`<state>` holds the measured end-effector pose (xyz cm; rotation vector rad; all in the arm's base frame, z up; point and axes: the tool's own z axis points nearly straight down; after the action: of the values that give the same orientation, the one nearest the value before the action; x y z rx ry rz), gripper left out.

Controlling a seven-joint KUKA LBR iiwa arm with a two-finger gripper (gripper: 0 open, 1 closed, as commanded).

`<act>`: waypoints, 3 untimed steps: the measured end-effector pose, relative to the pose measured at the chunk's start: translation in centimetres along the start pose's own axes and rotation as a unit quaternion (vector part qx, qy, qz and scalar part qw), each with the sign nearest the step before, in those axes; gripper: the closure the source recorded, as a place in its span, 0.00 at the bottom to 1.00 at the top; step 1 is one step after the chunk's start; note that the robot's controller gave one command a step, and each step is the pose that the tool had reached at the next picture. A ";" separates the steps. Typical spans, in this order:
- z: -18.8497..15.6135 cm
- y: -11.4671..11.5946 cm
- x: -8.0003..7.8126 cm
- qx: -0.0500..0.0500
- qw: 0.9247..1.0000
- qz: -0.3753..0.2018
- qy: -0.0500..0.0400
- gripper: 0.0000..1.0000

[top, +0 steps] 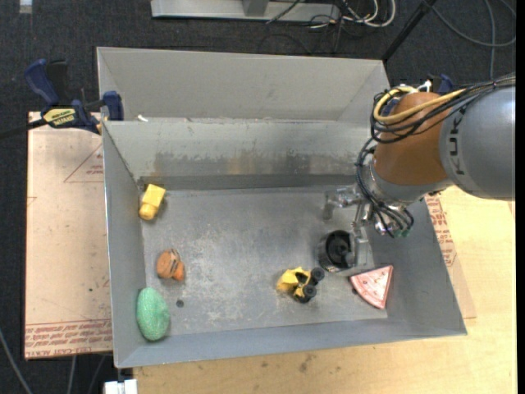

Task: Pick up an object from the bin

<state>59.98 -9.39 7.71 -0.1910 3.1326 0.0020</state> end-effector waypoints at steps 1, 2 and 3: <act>0.2 0.6 0.4 0.002 0.995 -0.095 -0.003 1.00; 0.2 0.6 0.4 0.003 0.995 -0.095 -0.003 1.00; -3.2 1.1 1.5 -0.001 0.992 -0.126 0.003 1.00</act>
Offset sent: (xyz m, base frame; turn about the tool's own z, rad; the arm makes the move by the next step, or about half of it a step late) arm 0.0000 0.0000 0.0000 0.0000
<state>58.32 -8.52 10.90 -0.5863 3.0883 0.0030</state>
